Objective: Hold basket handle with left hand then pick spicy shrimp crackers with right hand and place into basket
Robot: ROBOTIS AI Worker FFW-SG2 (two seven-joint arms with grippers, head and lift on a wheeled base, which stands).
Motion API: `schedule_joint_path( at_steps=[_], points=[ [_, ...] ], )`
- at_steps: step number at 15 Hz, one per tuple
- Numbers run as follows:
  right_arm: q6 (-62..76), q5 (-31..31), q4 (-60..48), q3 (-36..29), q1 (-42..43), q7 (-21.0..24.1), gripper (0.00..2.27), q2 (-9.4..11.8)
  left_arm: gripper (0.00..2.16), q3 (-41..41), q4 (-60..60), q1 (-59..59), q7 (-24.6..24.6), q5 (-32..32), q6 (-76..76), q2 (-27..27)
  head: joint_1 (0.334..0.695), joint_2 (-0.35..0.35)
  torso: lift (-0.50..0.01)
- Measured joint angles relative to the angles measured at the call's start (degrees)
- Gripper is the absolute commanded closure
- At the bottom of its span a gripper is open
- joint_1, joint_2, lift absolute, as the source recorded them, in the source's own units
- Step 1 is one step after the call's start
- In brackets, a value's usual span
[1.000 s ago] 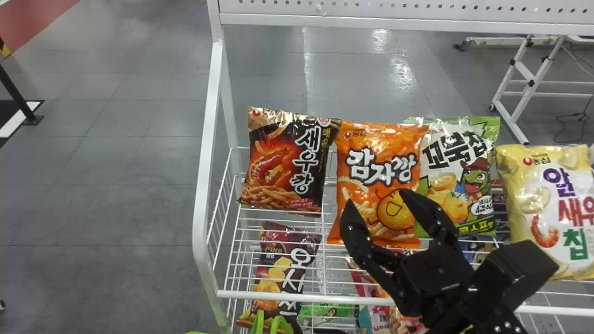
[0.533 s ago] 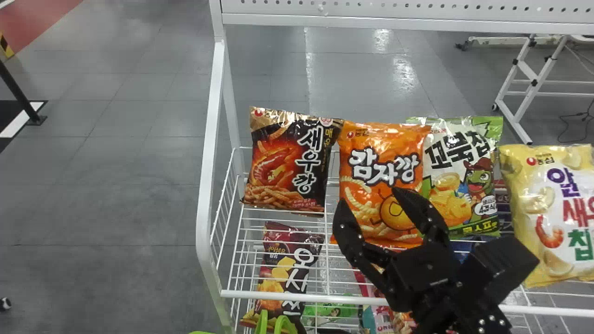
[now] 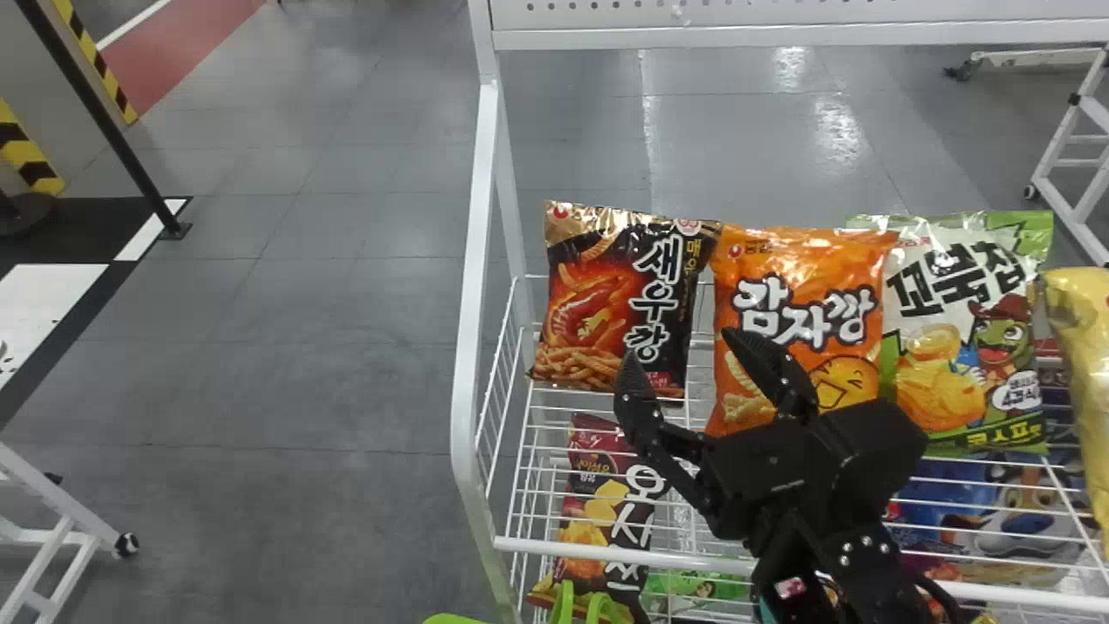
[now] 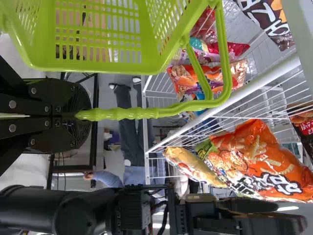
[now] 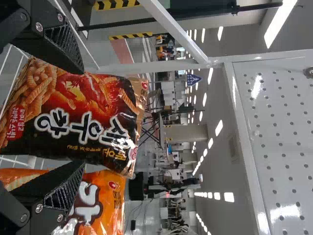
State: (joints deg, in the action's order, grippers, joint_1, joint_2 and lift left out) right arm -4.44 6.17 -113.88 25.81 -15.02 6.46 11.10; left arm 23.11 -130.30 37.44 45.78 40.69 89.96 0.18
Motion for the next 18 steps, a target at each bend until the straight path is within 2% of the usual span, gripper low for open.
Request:
schedule_joint_path(
  at_steps=[5, 9, 18],
  points=[
    [-0.09, -1.75, 7.13, 3.52, 6.05, 4.19, 0.18, -3.01, 1.9, 0.44, 0.51, 0.0, 0.35, 0.0, 0.0, 0.0, 0.695, 0.173, -0.037],
    [-0.93, -2.64, 9.95, 4.55, 9.2, 6.56, 0.18, -4.41, 1.9, 1.04, 1.07, -0.21, 0.71, 0.16, 0.0, 0.0, 0.695, 0.185, -0.037],
    [-1.68, -2.75, 15.86, 5.09, 13.1, 6.63, 0.18, -6.47, 1.9, 1.83, 2.21, -0.44, 1.62, 0.52, 0.0, 0.0, 0.695, 0.203, -0.037]
  ],
)
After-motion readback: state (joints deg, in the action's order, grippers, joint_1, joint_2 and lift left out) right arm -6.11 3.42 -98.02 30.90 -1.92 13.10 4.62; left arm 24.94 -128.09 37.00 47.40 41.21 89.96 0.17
